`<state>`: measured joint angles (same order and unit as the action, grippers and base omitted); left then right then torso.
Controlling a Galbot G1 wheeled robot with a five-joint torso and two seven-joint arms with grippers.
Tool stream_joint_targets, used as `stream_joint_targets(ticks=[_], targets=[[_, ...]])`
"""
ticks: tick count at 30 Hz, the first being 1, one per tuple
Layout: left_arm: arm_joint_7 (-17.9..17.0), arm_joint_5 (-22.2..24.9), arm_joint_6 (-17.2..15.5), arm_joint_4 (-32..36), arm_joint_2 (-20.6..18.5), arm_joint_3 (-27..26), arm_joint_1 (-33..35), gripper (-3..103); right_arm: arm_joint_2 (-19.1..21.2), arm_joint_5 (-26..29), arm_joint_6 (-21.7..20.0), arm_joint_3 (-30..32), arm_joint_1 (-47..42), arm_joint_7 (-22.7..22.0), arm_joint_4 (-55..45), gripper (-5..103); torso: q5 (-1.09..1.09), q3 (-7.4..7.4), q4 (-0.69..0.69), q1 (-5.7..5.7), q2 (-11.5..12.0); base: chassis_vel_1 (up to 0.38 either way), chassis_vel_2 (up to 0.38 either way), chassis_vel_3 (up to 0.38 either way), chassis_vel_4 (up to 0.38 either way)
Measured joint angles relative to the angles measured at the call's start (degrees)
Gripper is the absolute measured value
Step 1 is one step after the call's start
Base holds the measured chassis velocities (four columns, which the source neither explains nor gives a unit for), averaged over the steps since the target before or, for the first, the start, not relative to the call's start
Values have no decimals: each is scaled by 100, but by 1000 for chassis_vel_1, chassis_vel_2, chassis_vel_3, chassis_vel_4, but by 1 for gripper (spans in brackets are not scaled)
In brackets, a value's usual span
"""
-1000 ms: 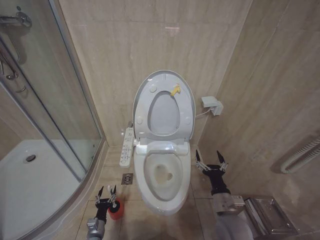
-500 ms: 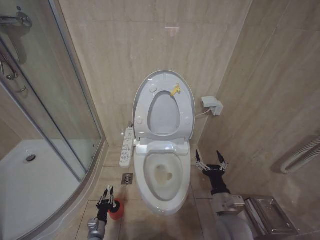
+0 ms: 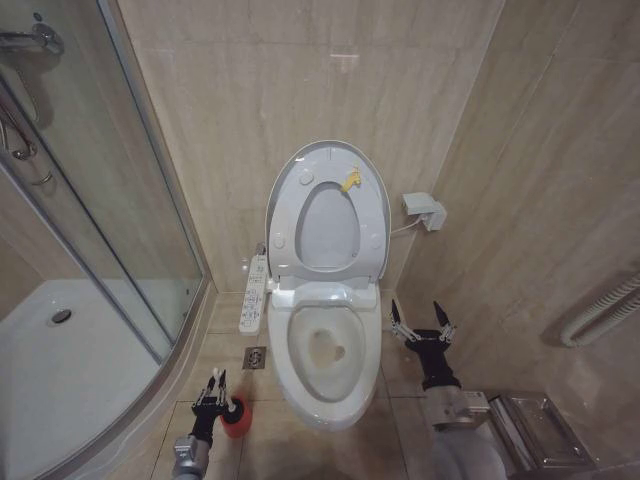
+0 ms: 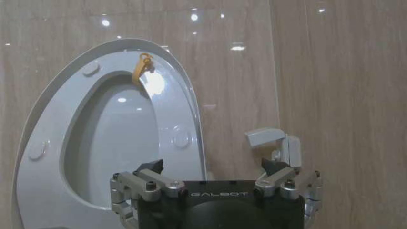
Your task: Open the toilet lid, clean the toilet bowl with a toilet brush, close the toilet lid, and flush.
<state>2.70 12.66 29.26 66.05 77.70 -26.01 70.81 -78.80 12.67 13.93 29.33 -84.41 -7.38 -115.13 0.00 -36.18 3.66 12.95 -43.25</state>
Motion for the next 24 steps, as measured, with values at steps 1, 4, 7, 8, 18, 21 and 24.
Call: stream_joint_targets(ticks=[1,4,7,8,18,21,24], targets=[[0,0,0,0,0,0,0,21,0,0,0,0,0,0,0,100,0,0,0,0,0,0,0,0,0],[-87,-190,38,240,-18,-11,131,21,0,0,0,0,0,0,0,100,0,0,0,0,0,0,0,0,0],[-151,-350,68,504,-46,-23,244,21,0,0,0,0,0,0,0,100,0,0,0,0,0,0,0,0,0],[-151,-350,68,504,-46,-23,244,21,0,0,0,0,0,0,0,100,0,0,0,0,0,0,0,0,0],[-526,-528,-244,2220,-284,-114,822,21,0,0,0,0,0,0,0,100,0,0,-1,0,0,0,0,0,0],[-554,-422,-352,2473,-325,-118,928,21,0,0,0,0,0,0,0,100,1,0,0,0,0,0,0,0,0],[-626,-346,-450,2889,-331,-117,1116,21,0,0,0,0,-1,0,0,100,0,0,0,-1,0,0,0,0,0]])
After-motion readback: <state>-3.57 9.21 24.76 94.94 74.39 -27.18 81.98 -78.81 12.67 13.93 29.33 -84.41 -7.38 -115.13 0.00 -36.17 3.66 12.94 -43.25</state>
